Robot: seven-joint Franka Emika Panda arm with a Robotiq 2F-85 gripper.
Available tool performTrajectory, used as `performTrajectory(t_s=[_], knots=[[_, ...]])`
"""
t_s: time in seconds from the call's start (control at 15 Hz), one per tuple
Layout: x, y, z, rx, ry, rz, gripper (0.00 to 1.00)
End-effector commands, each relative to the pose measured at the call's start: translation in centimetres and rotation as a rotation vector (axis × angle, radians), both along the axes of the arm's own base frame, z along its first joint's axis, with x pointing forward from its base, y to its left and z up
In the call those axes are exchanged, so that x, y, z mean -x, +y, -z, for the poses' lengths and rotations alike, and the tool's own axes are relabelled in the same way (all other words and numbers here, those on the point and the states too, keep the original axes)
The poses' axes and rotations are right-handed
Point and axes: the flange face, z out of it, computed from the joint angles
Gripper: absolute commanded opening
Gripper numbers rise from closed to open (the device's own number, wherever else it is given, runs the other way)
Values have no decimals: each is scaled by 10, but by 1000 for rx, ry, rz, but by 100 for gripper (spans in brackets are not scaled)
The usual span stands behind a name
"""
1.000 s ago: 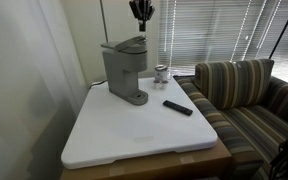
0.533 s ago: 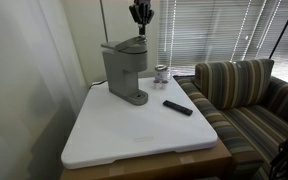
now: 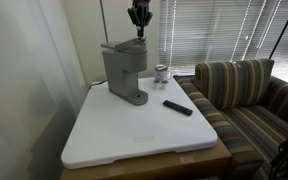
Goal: Close the grey coffeemaker
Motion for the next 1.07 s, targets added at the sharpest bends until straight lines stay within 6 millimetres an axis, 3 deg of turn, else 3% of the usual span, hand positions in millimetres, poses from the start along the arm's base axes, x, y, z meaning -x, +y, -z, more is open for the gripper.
performTrajectory(t_s=[0.0, 0.6, 1.0], knots=[[-4, 5, 15, 36, -8, -11, 0], [-2, 20, 31, 132, 19, 7, 0], [2, 18, 43, 108, 64, 11, 0]])
